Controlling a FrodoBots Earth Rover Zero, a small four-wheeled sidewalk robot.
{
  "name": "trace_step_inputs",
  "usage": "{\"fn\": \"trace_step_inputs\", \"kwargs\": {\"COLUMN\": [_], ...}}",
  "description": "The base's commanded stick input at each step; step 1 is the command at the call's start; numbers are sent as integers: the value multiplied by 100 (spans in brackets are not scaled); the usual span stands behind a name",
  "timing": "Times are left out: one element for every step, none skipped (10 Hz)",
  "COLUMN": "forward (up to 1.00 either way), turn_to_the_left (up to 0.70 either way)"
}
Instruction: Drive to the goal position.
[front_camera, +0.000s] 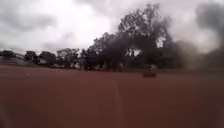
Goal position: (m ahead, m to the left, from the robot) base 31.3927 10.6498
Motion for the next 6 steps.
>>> {"fn": "trace_step_inputs", "kwargs": {"forward": [100, 100, 100, 100, 100, 100], "turn_to_the_left": [0, 0, 0, 0, 0, 0]}}
